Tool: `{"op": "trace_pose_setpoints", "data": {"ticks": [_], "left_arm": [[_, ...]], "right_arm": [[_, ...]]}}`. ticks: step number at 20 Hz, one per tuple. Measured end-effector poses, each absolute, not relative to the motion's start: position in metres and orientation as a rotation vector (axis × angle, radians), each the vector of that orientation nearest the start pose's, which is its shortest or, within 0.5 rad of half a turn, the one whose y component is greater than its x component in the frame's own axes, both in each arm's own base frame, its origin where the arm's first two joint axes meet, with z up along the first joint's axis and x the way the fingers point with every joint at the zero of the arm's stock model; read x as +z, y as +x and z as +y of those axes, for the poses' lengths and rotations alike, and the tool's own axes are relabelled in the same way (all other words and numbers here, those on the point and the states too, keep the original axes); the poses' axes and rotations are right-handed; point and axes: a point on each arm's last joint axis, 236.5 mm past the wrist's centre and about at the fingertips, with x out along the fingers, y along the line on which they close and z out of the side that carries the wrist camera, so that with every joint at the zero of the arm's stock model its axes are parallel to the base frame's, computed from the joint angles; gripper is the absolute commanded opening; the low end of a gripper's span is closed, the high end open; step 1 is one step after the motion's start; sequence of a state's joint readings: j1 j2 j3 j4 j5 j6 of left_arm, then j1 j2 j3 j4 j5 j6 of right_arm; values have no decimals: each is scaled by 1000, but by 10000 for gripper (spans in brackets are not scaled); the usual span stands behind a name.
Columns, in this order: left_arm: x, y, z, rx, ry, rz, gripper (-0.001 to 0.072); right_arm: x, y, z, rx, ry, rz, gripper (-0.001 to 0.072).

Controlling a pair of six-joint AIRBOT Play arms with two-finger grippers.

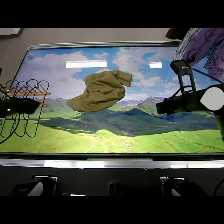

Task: Fold the clothes and pants, and hang the long-sleeved shirts on hangers.

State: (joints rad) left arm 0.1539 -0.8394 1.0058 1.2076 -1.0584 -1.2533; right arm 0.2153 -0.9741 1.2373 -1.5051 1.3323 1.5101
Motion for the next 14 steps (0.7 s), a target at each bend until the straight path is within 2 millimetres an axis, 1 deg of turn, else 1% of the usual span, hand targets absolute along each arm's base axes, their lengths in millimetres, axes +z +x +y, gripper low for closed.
{"op": "trace_pose_setpoints", "data": {"ticks": [1,2,4,7,10,12,14], "left_arm": [[124,353,-18,-179,-124,836,720],[111,358,-17,-148,-190,859,720],[76,370,-20,-103,-344,923,720],[21,395,-37,-75,-575,1011,720],[-26,422,-54,-46,-735,1039,720],[-50,436,-60,-19,-799,1043,714],[-64,448,-66,-3,-837,1041,713]], "right_arm": [[133,327,87,276,-122,1063,28],[133,327,87,276,-121,1062,27],[133,327,87,276,-121,1059,27],[135,330,87,276,-119,1048,28],[139,337,89,275,-115,1012,28],[143,342,90,274,-111,983,29],[147,348,91,273,-106,953,36]]}}
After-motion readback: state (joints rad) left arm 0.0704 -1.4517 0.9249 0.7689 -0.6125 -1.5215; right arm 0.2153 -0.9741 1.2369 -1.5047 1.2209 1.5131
